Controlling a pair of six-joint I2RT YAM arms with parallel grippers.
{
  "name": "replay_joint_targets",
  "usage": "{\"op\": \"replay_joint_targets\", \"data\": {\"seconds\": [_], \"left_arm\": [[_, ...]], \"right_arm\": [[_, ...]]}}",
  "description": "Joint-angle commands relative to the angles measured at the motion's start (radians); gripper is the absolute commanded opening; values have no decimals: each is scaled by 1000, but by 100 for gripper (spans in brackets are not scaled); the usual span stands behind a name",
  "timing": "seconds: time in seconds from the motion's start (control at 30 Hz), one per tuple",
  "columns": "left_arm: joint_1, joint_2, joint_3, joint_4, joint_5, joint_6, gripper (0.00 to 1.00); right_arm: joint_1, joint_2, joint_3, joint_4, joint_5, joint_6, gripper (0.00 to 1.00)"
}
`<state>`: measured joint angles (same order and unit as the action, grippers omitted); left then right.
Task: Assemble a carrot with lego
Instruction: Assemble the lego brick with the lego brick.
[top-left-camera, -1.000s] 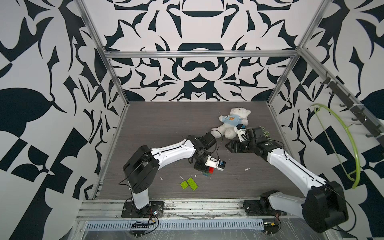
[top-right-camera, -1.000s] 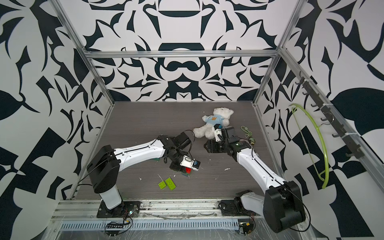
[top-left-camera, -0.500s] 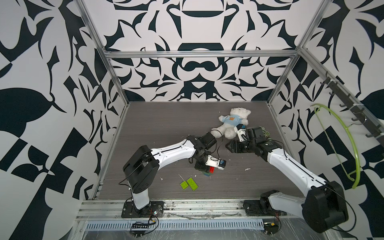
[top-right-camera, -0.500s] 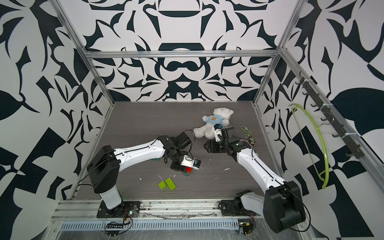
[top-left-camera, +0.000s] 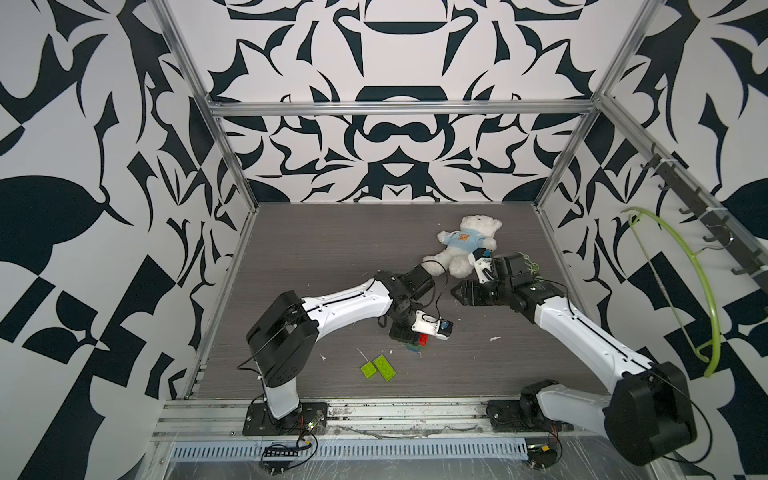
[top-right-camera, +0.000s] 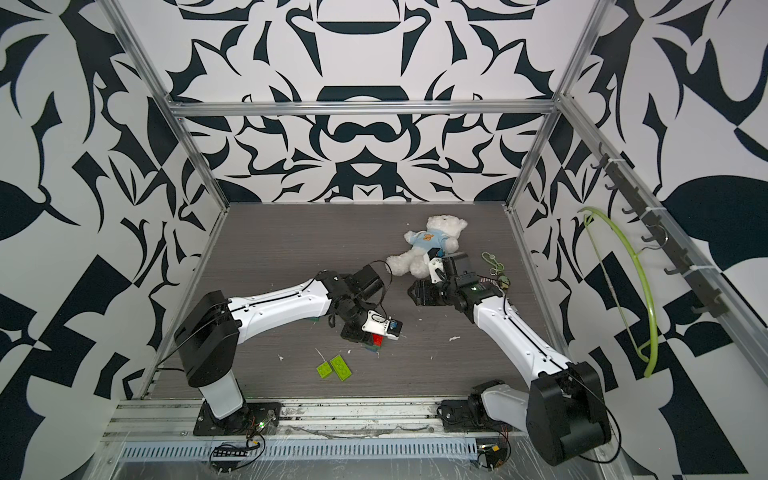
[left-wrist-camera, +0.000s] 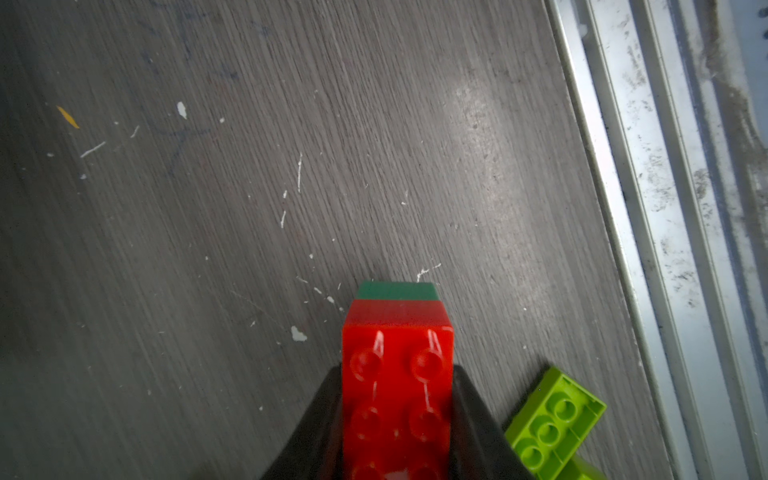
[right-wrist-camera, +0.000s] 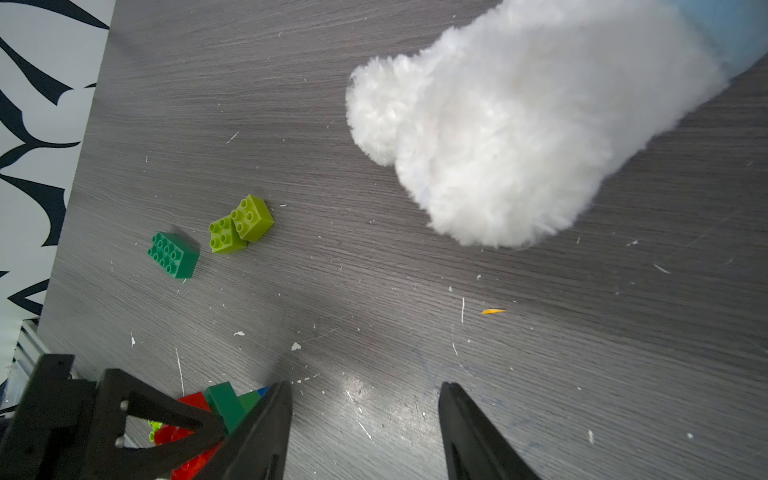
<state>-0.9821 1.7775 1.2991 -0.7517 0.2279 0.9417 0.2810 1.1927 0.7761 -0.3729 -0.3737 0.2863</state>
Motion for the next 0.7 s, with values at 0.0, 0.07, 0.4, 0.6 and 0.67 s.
{"op": "replay_joint_targets", "data": {"seconds": [0.0, 0.07, 0.4, 0.6, 0.67], "left_arm": [[-3, -20, 22, -28, 7, -4, 36], [-3, -28, 22, -22, 8, -6, 37], [-3, -47, 33, -27, 34, -12, 40], [-10, 2, 67, -84, 29, -13, 40], [-17, 21, 72, -91, 13, -9, 40]], "right_arm": [[-5, 3, 2, 15, -7, -4, 61], [-5, 4, 2, 15, -6, -4, 61], [-5, 7, -1, 19, -7, -5, 61], [-5, 4, -2, 18, -7, -4, 61], [-5, 4, -2, 19, -7, -5, 61]]}}
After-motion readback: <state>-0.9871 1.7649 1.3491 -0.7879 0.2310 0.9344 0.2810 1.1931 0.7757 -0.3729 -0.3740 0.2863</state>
